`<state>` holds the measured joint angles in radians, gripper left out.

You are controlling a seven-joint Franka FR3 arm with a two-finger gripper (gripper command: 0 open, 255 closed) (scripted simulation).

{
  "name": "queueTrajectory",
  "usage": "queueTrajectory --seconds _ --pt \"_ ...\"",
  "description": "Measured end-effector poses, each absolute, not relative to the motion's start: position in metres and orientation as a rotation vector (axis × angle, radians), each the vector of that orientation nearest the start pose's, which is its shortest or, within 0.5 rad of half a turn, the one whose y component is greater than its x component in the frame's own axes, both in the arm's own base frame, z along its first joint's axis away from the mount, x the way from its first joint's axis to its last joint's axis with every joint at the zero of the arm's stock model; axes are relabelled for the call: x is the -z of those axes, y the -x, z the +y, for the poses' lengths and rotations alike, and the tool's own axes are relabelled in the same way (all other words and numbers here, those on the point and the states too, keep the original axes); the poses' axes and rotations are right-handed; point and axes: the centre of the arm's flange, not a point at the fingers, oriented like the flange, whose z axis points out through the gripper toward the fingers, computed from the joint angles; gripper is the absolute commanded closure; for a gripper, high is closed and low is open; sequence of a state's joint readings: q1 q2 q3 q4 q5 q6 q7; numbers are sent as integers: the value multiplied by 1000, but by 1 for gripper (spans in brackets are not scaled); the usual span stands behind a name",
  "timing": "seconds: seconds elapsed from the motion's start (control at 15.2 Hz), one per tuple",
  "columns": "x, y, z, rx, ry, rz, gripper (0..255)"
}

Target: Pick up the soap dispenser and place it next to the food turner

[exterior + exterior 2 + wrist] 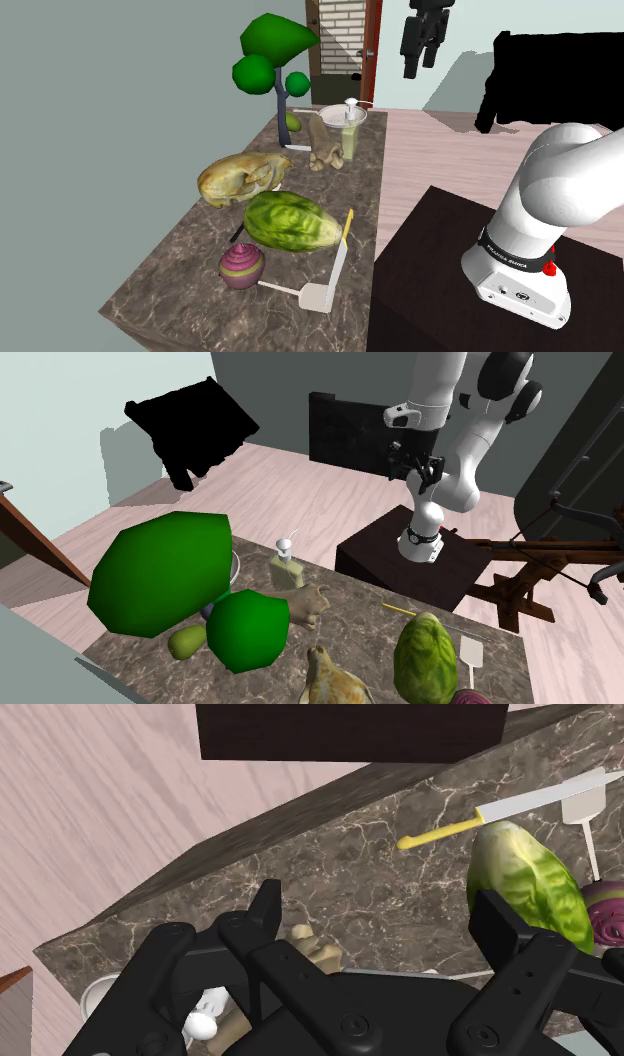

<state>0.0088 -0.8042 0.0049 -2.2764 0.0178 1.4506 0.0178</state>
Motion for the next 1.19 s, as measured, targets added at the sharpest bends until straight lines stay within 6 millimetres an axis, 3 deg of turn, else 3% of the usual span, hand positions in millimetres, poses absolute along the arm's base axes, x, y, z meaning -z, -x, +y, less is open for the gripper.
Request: queueTrajectory --seconds 0.26,1.19 --pt "-609 -306 -6 -25 3137 -11 0" --pt "-521 -429 -91 54 3195 -129 0"
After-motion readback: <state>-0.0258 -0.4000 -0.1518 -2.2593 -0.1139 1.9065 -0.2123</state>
